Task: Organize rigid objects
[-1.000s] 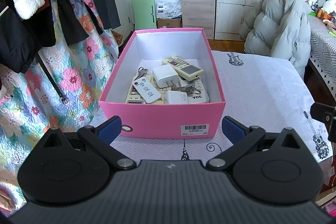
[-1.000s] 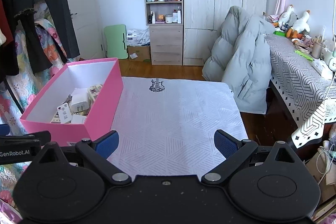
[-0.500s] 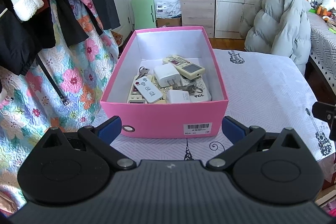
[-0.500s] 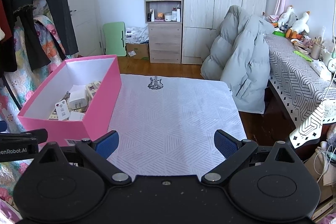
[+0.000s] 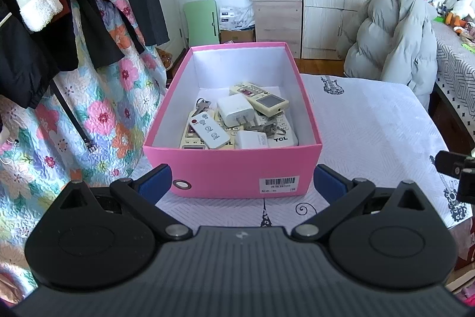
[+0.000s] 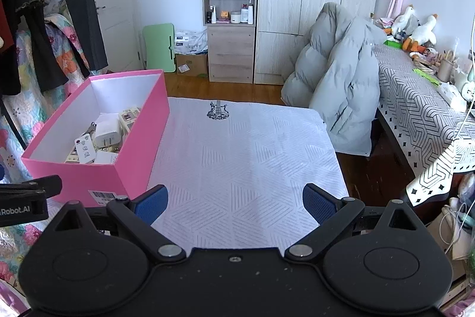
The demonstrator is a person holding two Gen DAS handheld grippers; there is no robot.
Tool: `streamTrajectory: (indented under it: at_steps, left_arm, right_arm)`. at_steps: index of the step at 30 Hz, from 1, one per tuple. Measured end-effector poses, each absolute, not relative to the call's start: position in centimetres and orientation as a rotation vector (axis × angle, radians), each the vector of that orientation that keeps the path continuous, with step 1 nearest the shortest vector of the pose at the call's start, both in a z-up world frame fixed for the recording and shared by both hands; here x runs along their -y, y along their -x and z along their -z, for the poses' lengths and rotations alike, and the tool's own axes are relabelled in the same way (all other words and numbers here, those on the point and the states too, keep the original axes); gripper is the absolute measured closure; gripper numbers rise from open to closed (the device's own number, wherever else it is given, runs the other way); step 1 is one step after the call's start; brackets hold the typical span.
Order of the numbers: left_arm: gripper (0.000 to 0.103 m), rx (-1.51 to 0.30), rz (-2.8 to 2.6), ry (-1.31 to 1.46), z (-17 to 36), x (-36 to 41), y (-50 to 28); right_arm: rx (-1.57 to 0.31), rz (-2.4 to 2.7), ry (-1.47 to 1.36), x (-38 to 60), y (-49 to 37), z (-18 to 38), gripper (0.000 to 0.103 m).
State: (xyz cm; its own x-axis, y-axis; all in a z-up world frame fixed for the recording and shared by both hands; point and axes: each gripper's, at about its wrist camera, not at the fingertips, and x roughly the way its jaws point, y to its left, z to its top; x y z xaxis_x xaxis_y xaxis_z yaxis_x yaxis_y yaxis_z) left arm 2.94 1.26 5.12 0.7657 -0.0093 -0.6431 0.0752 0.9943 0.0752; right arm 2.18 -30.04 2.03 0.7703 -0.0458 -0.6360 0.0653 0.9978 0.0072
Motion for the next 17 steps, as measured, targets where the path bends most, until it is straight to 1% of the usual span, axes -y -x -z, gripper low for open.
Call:
streamTrajectory:
  at_steps: [17]
  left_arm:
    - [0.0, -0.678, 0.008, -0.12, -5.08, -1.52, -2.77]
  right_arm:
    - [-0.687, 0.059, -0.023, 29.92, -2.03, -2.02, 0.004]
